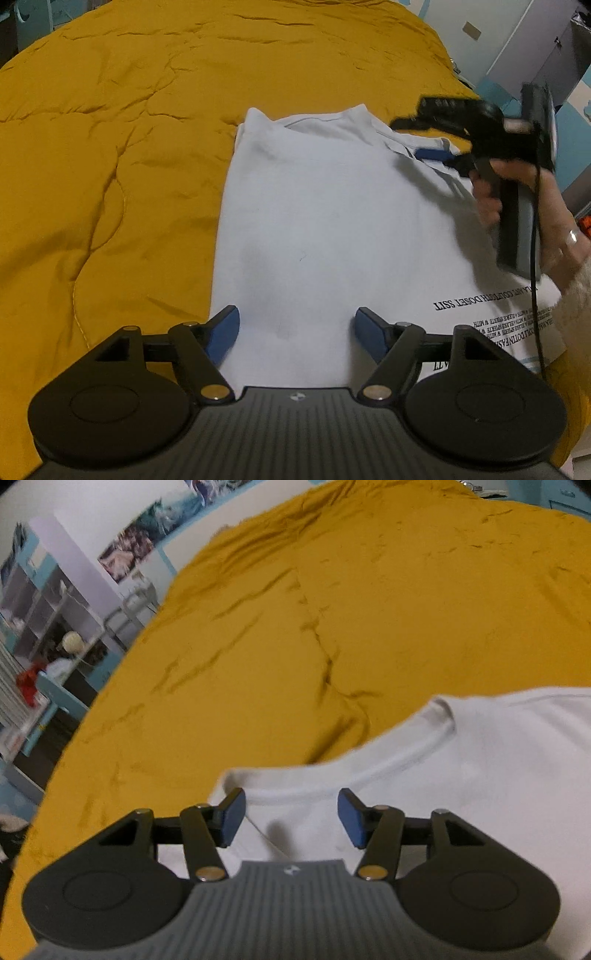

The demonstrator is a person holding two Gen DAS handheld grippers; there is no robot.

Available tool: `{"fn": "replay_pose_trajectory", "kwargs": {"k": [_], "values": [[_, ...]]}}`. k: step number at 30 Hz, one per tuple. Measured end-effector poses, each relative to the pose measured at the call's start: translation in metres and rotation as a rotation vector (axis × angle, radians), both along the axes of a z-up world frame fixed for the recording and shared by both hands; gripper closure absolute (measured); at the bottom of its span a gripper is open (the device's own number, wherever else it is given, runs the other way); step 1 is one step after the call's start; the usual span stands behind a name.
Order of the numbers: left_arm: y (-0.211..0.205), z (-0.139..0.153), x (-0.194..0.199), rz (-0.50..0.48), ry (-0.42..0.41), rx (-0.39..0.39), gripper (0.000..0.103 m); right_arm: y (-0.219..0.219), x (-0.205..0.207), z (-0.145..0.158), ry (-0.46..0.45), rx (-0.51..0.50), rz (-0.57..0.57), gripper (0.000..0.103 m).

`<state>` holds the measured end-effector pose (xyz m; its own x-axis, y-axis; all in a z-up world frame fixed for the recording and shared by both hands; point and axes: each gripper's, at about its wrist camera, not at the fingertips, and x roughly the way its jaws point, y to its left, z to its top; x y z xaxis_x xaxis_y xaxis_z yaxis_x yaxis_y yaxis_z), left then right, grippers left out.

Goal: Fold small clothes

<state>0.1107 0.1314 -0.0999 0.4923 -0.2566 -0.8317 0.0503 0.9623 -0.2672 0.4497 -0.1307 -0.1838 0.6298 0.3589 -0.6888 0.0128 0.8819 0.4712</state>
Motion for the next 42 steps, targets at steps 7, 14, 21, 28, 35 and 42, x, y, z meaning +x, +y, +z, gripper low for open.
{"fn": "replay_pose_trajectory", "kwargs": {"k": [7, 14, 21, 28, 35, 42], "values": [[0.002, 0.001, 0.002, 0.002, -0.003, -0.009, 0.019, -0.030, -0.067, 0.011, 0.011, 0.052, -0.002, 0.051], [0.006, 0.009, 0.005, 0.046, -0.016, 0.005, 0.020, -0.050, -0.158, 0.028, 0.056, 0.117, 0.021, 0.050], [0.013, 0.013, 0.003, 0.060, -0.003, 0.015, 0.020, -0.057, -0.235, 0.040, 0.083, 0.161, 0.063, 0.048], [0.020, 0.026, -0.003, 0.054, -0.030, 0.025, 0.020, -0.054, -0.298, 0.047, 0.096, 0.095, 0.093, 0.048], [0.038, 0.030, 0.005, 0.105, -0.075, 0.062, 0.026, 0.031, -0.314, 0.085, -0.127, -0.232, 0.420, 0.047], [0.071, 0.029, 0.033, 0.089, -0.027, -0.010, 0.026, 0.116, -0.323, 0.065, -0.247, -0.455, 0.713, 0.048]]}}
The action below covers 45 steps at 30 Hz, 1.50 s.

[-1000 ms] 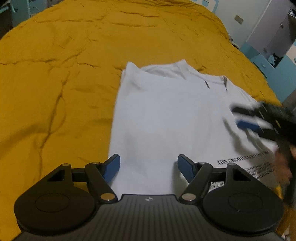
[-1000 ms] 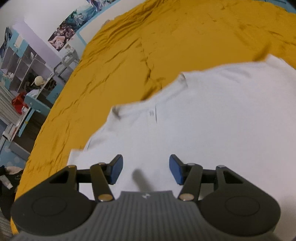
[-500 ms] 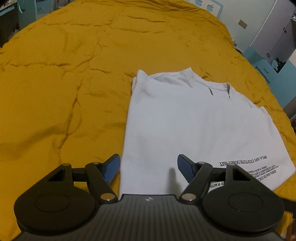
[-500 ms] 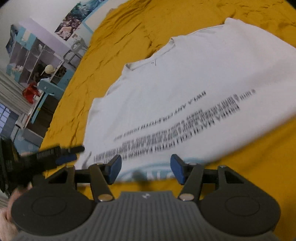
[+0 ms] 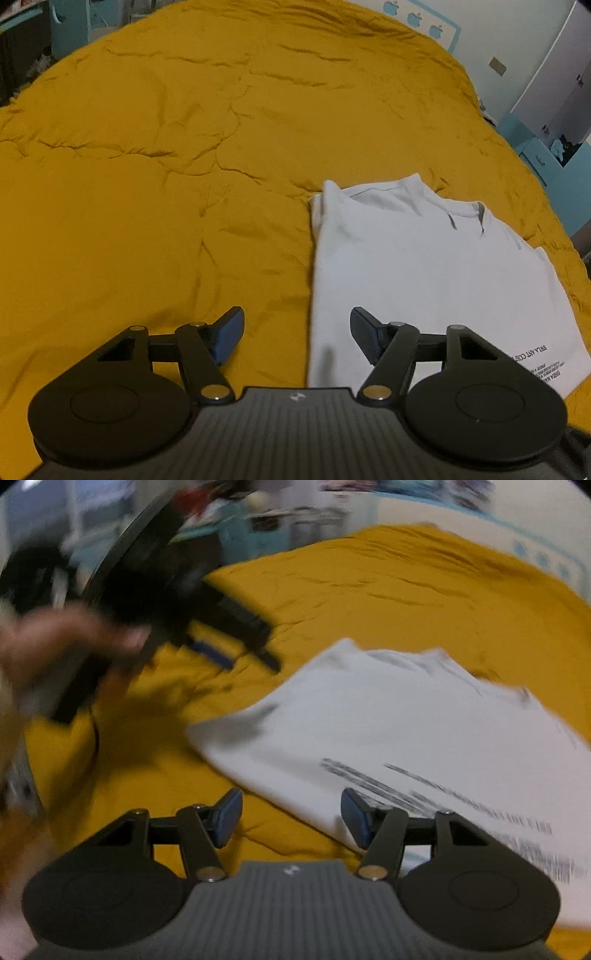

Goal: Fold small clothes

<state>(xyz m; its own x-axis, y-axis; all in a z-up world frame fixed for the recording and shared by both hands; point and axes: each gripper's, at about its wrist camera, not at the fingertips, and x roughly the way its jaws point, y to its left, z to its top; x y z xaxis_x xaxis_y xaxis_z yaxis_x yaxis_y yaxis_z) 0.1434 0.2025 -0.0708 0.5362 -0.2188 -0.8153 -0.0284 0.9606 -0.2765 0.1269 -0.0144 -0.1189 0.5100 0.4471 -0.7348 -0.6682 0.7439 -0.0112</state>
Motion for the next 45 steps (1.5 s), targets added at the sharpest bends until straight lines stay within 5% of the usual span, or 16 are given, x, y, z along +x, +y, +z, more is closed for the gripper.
{"fn": "replay_pose_trajectory", "kwargs": {"k": [14, 19, 27, 28, 30, 32, 34, 38, 45], "values": [[0.009, -0.051, 0.067, -0.101, 0.080, -0.189, 0.026, 0.087, 0.007, -0.031, -0.231, -0.215, 0.141, 0.044], [0.003, -0.068, 0.102, -0.077, 0.089, -0.278, 0.018, 0.083, 0.020, -0.032, -0.192, -0.193, 0.110, 0.043], [-0.012, -0.082, 0.145, -0.068, 0.099, -0.403, 0.011, 0.094, 0.013, -0.043, -0.314, -0.224, 0.138, 0.044], [-0.013, -0.083, 0.148, -0.069, 0.097, -0.413, 0.015, 0.094, 0.014, -0.044, -0.312, -0.218, 0.140, 0.047], [-0.018, -0.083, 0.150, -0.085, 0.099, -0.403, 0.030, 0.094, 0.013, -0.045, -0.282, -0.201, 0.161, 0.077], [-0.020, -0.081, 0.152, -0.102, 0.108, -0.361, 0.062, 0.097, 0.008, -0.047, -0.289, -0.201, 0.173, 0.085], [-0.017, -0.078, 0.151, -0.101, 0.102, -0.390, 0.083, 0.097, 0.003, -0.045, -0.303, -0.192, 0.175, 0.092], [-0.017, -0.072, 0.149, -0.096, 0.095, -0.411, 0.087, 0.086, 0.009, -0.040, -0.245, -0.098, 0.131, 0.094], [-0.039, -0.039, 0.144, -0.098, 0.050, -0.387, 0.088, 0.017, 0.036, -0.013, -0.005, 0.291, -0.066, 0.098]]}}
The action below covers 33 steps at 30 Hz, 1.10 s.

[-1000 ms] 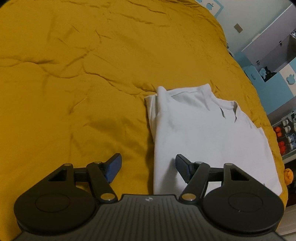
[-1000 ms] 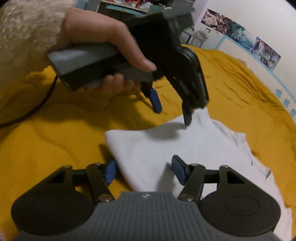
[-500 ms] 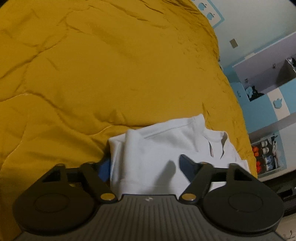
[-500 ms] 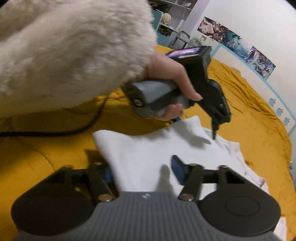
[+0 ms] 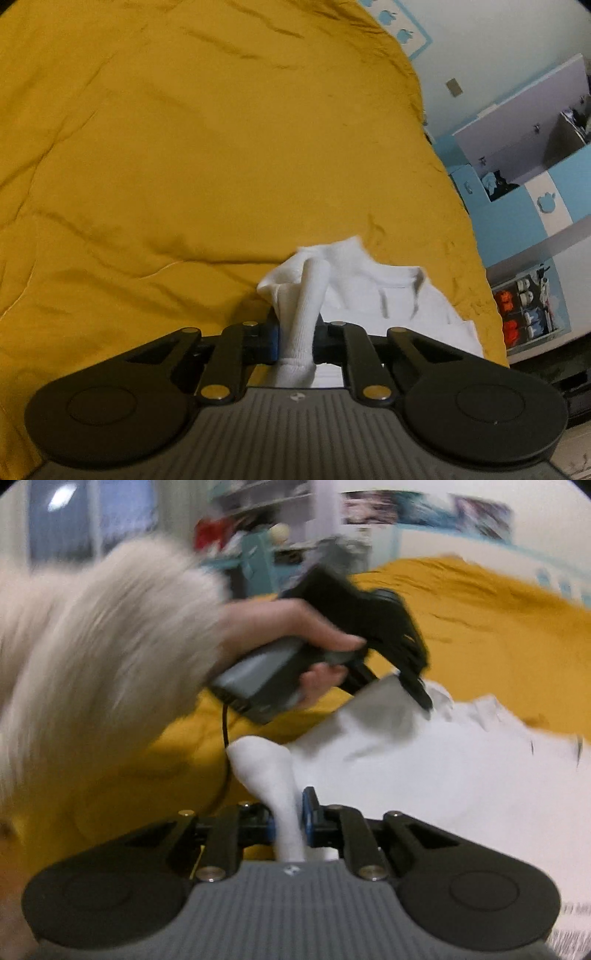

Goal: Fold small clothes
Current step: 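Fold the held t-shirt side inward across the body with both grippers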

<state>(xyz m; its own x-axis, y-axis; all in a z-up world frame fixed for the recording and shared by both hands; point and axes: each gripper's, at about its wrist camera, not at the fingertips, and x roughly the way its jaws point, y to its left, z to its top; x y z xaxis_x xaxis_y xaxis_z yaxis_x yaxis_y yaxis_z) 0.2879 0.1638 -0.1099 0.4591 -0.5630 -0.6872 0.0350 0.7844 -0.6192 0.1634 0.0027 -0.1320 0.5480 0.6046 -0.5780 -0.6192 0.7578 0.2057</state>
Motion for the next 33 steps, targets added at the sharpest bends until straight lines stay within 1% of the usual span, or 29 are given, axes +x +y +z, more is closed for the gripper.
{"fn": "replay_pose_trajectory", "kwargs": {"k": [2, 5, 10, 13, 15, 18, 20, 22, 24, 27, 30, 33], "values": [[-0.017, 0.017, 0.001, -0.020, -0.021, 0.030, 0.088, -0.021, 0.003, 0.009, 0.025, 0.054, -0.045, 0.099], [-0.045, 0.040, 0.005, -0.027, -0.032, 0.102, 0.088, -0.050, 0.002, 0.022, 0.030, 0.088, -0.116, 0.100], [-0.100, 0.068, 0.015, -0.072, -0.061, 0.135, 0.088, -0.115, -0.004, 0.037, 0.014, 0.153, -0.243, 0.101], [-0.134, 0.076, 0.019, -0.087, -0.078, 0.141, 0.089, -0.152, -0.011, 0.042, -0.005, 0.169, -0.321, 0.101], [-0.155, 0.079, 0.022, -0.084, -0.073, 0.140, 0.088, -0.177, -0.014, 0.043, -0.005, 0.182, -0.375, 0.101], [-0.183, 0.080, 0.028, -0.098, -0.071, 0.164, 0.088, -0.212, -0.022, 0.041, -0.012, 0.213, -0.457, 0.101], [-0.205, 0.081, 0.031, -0.118, -0.070, 0.182, 0.088, -0.233, -0.028, 0.036, -0.009, 0.242, -0.509, 0.101], [-0.223, 0.079, 0.033, -0.139, -0.065, 0.189, 0.088, -0.266, -0.034, 0.035, 0.002, 0.277, -0.563, 0.101], [-0.245, 0.076, 0.034, -0.160, -0.066, 0.213, 0.088, -0.289, -0.040, 0.029, 0.018, 0.310, -0.608, 0.101], [-0.279, 0.069, 0.034, -0.182, -0.071, 0.252, 0.088, -0.310, -0.044, 0.021, 0.043, 0.331, -0.635, 0.100], [-0.310, 0.061, 0.032, -0.213, -0.059, 0.263, 0.088, -0.330, -0.053, 0.017, 0.039, 0.327, -0.683, 0.100], [-0.334, 0.054, 0.029, -0.236, -0.049, 0.279, 0.088, -0.350, -0.060, 0.012, 0.059, 0.365, -0.720, 0.100]]}}
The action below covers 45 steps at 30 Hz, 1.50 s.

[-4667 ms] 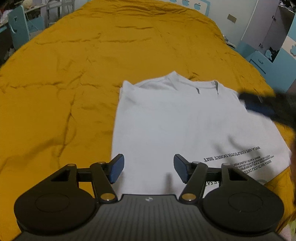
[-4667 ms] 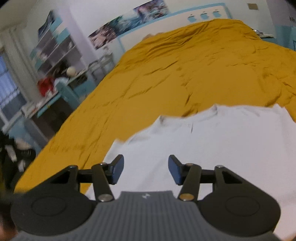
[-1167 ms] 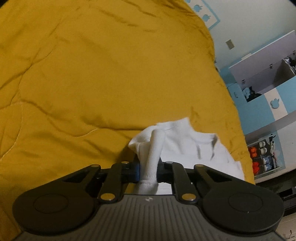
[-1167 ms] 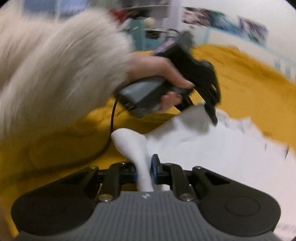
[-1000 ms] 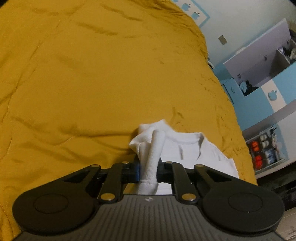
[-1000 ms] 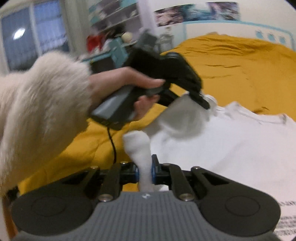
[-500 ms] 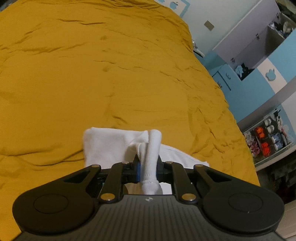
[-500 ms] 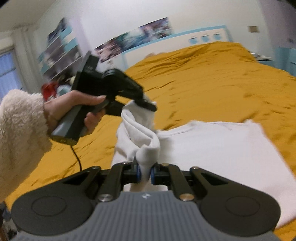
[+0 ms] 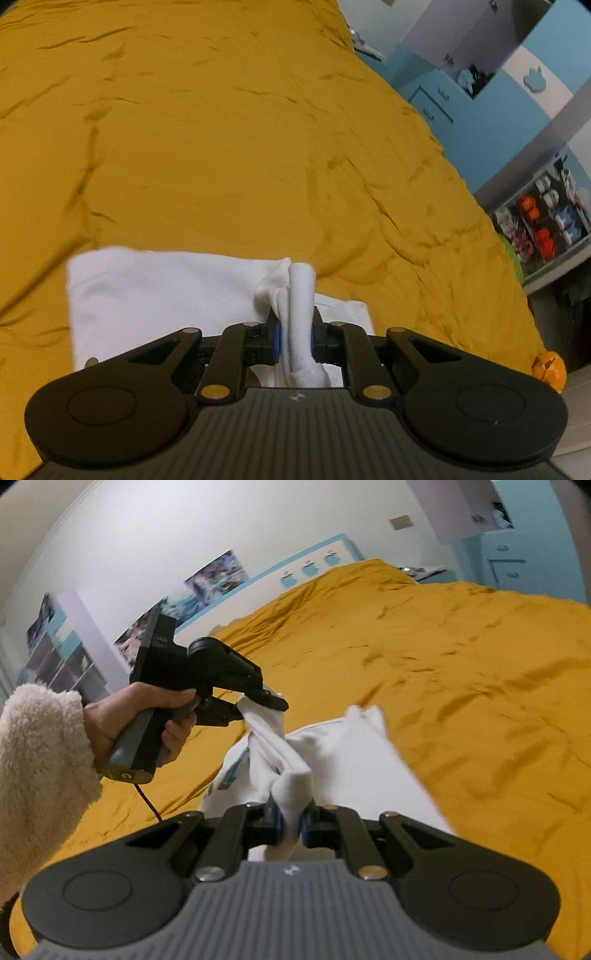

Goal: Fold small clothes

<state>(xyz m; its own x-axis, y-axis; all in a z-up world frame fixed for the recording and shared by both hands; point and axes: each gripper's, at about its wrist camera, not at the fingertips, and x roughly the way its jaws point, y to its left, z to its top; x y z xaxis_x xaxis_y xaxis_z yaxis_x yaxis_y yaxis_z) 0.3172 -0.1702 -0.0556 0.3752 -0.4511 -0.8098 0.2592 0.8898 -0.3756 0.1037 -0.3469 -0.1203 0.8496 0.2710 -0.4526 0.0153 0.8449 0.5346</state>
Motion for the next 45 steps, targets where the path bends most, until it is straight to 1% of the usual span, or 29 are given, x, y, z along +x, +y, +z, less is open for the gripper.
{"fn": "replay_pose_trajectory", "kwargs": {"k": [5, 10, 17, 20, 22, 24, 25, 26, 28, 29, 31, 32, 33, 34, 36, 37, 39, 41, 42, 44, 45], "values": [[-0.032, -0.013, -0.002, -0.023, 0.019, 0.053, 0.089, -0.018, 0.003, -0.009, 0.026, 0.056, -0.029, 0.100], [-0.046, -0.027, -0.005, -0.017, 0.026, 0.097, 0.089, -0.029, -0.003, -0.021, 0.051, 0.093, -0.053, 0.100], [-0.058, -0.018, -0.007, -0.037, 0.012, 0.111, 0.089, -0.038, -0.011, -0.022, 0.045, 0.125, -0.078, 0.100], [-0.066, -0.020, -0.009, -0.051, 0.008, 0.128, 0.089, -0.043, -0.015, -0.022, 0.051, 0.130, -0.097, 0.100], [-0.072, -0.028, -0.008, -0.056, 0.021, 0.160, 0.087, -0.043, -0.013, -0.028, 0.095, 0.125, -0.085, 0.098], [-0.080, -0.031, -0.007, -0.083, 0.012, 0.202, 0.084, -0.046, -0.018, -0.031, 0.134, 0.106, -0.119, 0.090], [-0.082, -0.028, -0.008, -0.086, 0.008, 0.215, 0.083, -0.048, -0.022, -0.031, 0.136, 0.113, -0.125, 0.090], [-0.084, -0.023, -0.008, -0.092, -0.001, 0.224, 0.079, -0.053, -0.026, -0.030, 0.135, 0.126, -0.130, 0.089], [-0.084, -0.006, -0.013, -0.116, -0.047, 0.214, 0.071, -0.061, -0.038, -0.024, 0.132, 0.132, -0.165, 0.081], [-0.081, 0.005, -0.017, -0.132, -0.088, 0.208, 0.069, -0.064, -0.044, -0.019, 0.132, 0.110, -0.195, 0.072], [-0.074, 0.031, -0.029, -0.166, -0.202, 0.225, 0.069, -0.068, -0.053, -0.010, 0.127, 0.069, -0.227, 0.070], [-0.067, 0.045, -0.037, -0.180, -0.252, 0.232, 0.068, -0.070, -0.058, -0.003, 0.116, 0.056, -0.239, 0.070], [-0.058, 0.055, -0.046, -0.191, -0.274, 0.225, 0.066, -0.070, -0.061, 0.003, 0.103, 0.045, -0.240, 0.070], [-0.045, 0.064, -0.057, -0.197, -0.279, 0.203, 0.063, -0.070, -0.062, 0.009, 0.086, 0.031, -0.229, 0.070], [-0.020, 0.072, -0.083, -0.198, -0.268, 0.157, 0.062, -0.065, -0.058, 0.024, 0.051, -0.021, -0.176, 0.069], [-0.005, 0.074, -0.101, -0.194, -0.254, 0.135, 0.062, -0.061, -0.051, 0.030, 0.033, -0.060, -0.137, 0.069], [0.022, 0.071, -0.138, -0.180, -0.231, 0.113, 0.062, -0.053, -0.032, 0.038, 0.000, -0.115, -0.058, 0.068], [0.047, 0.060, -0.171, -0.159, -0.204, 0.087, 0.061, -0.050, -0.004, 0.042, -0.017, -0.114, 0.033, 0.068], [0.057, 0.054, -0.184, -0.138, -0.187, 0.060, 0.061, -0.051, 0.015, 0.042, -0.014, -0.093, 0.064, 0.068], [0.072, 0.041, -0.204, -0.101, -0.154, 0.002, 0.061, -0.049, 0.051, 0.041, 0.003, -0.078, 0.098, 0.068], [0.077, 0.035, -0.211, -0.083, -0.146, -0.018, 0.061, -0.045, 0.070, 0.040, 0.009, -0.097, 0.103, 0.068]]}}
